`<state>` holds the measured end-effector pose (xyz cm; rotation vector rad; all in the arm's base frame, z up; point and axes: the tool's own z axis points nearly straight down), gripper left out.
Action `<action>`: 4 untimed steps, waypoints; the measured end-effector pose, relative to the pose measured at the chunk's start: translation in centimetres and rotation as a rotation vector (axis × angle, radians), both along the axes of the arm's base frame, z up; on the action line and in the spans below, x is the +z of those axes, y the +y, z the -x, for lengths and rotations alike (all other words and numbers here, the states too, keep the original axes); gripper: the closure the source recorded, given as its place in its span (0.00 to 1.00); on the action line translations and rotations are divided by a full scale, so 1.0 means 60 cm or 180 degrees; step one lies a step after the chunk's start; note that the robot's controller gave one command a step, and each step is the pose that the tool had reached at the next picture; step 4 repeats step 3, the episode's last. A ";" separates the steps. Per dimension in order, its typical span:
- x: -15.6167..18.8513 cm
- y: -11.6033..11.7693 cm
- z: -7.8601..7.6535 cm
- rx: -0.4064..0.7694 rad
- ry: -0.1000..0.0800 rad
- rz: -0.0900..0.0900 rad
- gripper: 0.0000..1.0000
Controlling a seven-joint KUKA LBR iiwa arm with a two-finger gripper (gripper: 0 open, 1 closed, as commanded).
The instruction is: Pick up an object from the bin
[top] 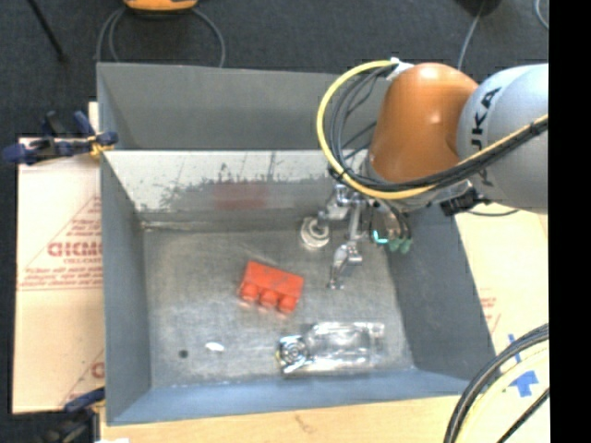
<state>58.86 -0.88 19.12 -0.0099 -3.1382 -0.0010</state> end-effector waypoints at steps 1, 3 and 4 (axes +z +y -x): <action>-0.194 0.095 -0.013 -0.0080 -0.0034 -0.0008 0.00; 0.069 0.100 -0.027 -0.0027 -0.0050 -0.0002 1.00; 0.069 0.100 -0.027 -0.0027 -0.0050 -0.0002 1.00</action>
Offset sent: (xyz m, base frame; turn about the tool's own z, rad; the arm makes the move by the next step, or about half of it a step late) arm 0.0055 0.0552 -0.1167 0.0280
